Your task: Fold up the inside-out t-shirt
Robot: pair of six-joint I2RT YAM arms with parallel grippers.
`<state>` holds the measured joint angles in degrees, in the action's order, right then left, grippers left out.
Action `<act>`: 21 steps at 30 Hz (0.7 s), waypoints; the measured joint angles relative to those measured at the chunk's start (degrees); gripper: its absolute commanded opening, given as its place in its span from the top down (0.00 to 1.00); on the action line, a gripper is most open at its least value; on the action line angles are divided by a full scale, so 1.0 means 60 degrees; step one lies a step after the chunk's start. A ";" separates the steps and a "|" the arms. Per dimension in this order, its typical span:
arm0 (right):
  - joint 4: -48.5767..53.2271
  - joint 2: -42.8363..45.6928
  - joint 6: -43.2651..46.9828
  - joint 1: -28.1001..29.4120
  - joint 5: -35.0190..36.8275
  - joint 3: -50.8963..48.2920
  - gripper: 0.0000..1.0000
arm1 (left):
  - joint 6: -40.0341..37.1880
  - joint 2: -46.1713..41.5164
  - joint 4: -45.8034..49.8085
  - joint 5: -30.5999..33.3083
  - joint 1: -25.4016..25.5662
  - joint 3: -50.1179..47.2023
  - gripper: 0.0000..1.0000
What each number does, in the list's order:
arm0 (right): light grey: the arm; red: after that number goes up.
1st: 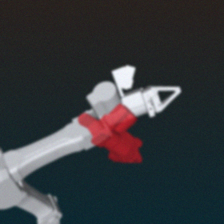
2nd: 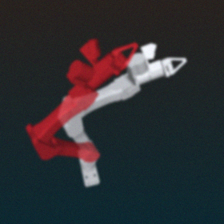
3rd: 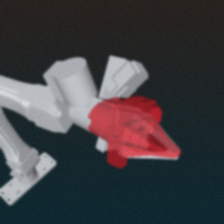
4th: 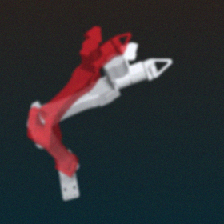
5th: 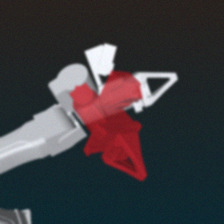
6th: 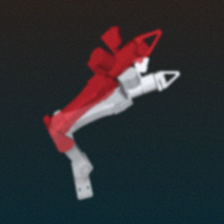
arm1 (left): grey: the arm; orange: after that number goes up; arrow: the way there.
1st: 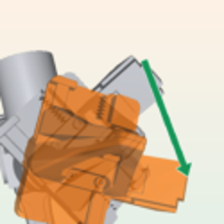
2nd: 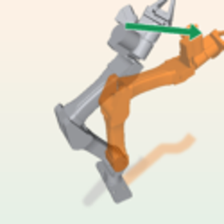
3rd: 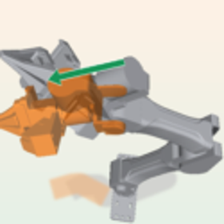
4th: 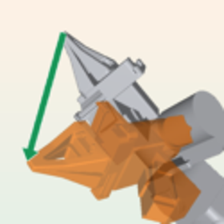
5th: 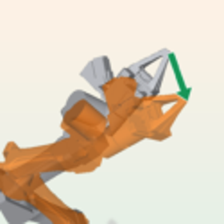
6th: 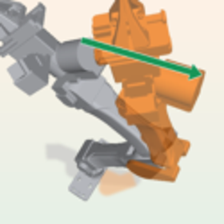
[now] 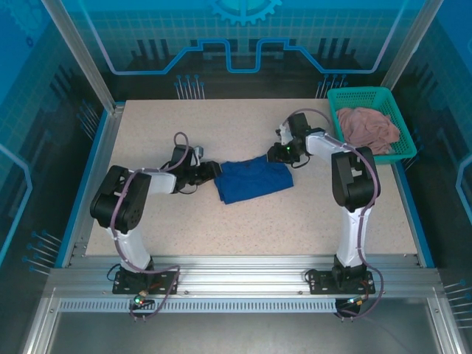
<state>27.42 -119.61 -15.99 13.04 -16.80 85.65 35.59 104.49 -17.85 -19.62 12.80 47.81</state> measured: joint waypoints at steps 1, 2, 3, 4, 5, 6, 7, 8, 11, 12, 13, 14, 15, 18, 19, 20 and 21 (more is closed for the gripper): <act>0.0076 0.0076 0.0022 -0.0047 0.0029 0.0000 0.50 | 0.0073 -0.0066 0.0015 0.0007 -0.0098 -0.0004 0.37; 0.0127 0.0149 0.0087 -0.0091 0.0062 -0.0011 0.47 | 0.0113 -0.0168 0.0022 0.0025 -0.0168 -0.0047 0.32; 0.0182 0.0313 0.0127 -0.0146 0.0135 -0.0069 0.45 | 0.0149 -0.0393 0.0051 0.0033 -0.0248 -0.0178 0.27; 0.0215 0.0565 0.0160 -0.0204 0.0237 -0.0211 0.43 | 0.0197 -0.0688 0.0109 0.0025 -0.0295 -0.0350 0.23; 0.0237 0.0845 0.0197 -0.0251 0.0306 -0.0375 0.41 | 0.0280 -0.0936 0.0160 0.0015 -0.0302 -0.0495 0.20; 0.0270 0.1224 0.0226 -0.0306 0.0386 -0.0590 0.39 | 0.0350 -0.1228 0.0219 -0.0069 -0.0291 -0.0656 0.17; 0.0299 0.1617 0.0244 -0.0346 0.0466 -0.0805 0.38 | 0.0426 -0.1417 0.0259 -0.0175 -0.0248 -0.0747 0.15; 0.0299 0.1945 0.0262 -0.0375 0.0492 -0.0976 0.37 | 0.0517 -0.1512 0.0299 -0.0273 -0.0189 -0.0787 0.14; 0.0259 0.2707 0.0251 -0.0412 0.0514 -0.1337 0.37 | 0.0721 -0.1534 0.0382 -0.0459 0.0168 -0.0809 0.12; 0.0248 0.2820 0.0251 -0.0412 0.0499 -0.1402 0.36 | 0.0780 -0.1501 0.0426 -0.0470 0.0342 -0.0809 0.12; 0.0237 0.2845 0.0251 -0.0412 0.0477 -0.1450 0.36 | 0.0831 -0.1432 0.0444 -0.0492 0.0517 -0.0805 0.12; 0.0208 0.2845 0.0251 -0.0412 0.0477 -0.1501 0.36 | 0.0841 -0.1344 0.0474 -0.0492 0.0645 -0.0798 0.13; 0.0200 0.2838 0.0251 -0.0412 0.0477 -0.1585 0.36 | 0.0849 -0.1231 0.0517 -0.0495 0.0783 -0.0780 0.14; 0.0200 0.2838 0.0251 -0.0412 0.0444 -0.1789 0.36 | 0.0940 -0.0940 0.0630 -0.0455 0.1009 -0.0594 0.21; 0.0208 0.2838 0.0251 -0.0412 0.0437 -0.1840 0.36 | 0.1009 -0.0820 0.0605 -0.0459 0.1049 -0.0463 0.24; 0.0204 0.2838 0.0251 -0.0412 0.0412 -0.1865 0.36 | 0.1038 -0.0678 0.0594 -0.0452 0.1118 -0.0357 0.29; 0.0168 0.2838 0.0248 -0.0412 0.0372 -0.1902 0.36 | 0.1024 -0.0514 0.0590 -0.0433 0.1191 -0.0255 0.38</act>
<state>28.42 -102.59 -14.50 10.57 -14.57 74.24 41.74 101.41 -14.31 -22.22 19.94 46.28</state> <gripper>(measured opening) 0.637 0.733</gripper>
